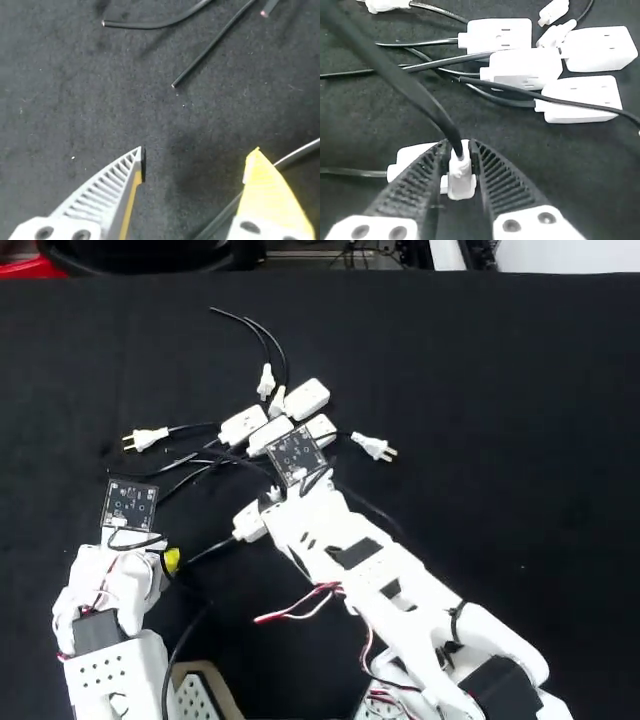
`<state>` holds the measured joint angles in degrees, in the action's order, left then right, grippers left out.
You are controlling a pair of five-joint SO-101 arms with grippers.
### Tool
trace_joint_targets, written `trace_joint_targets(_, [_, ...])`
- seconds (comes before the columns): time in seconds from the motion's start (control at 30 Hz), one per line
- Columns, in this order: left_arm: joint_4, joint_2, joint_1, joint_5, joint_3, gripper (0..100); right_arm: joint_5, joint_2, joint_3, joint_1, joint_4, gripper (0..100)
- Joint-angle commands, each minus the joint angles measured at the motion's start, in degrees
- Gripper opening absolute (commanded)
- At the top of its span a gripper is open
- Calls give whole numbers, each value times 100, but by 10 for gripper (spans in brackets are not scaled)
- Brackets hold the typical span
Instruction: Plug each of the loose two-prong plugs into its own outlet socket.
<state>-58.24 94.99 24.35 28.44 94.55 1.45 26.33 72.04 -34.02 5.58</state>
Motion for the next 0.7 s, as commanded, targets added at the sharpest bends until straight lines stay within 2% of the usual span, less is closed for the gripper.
trace_joint_targets(0.0, [-18, 44, -92, 62, -22, 315, -26, 426, -716, -88, 1090, 11])
trace_joint_targets(0.1, [-26, 44, -92, 62, -22, 315, -26, 585, -989, -62, 1538, 11])
trace_joint_targets(0.4, [-26, 35, -92, 62, -22, 315, -53, -215, -716, -88, 220, 11])
trace_joint_targets(0.67, [-26, 35, -92, 62, -22, 315, -53, -338, -593, -97, 149, 11])
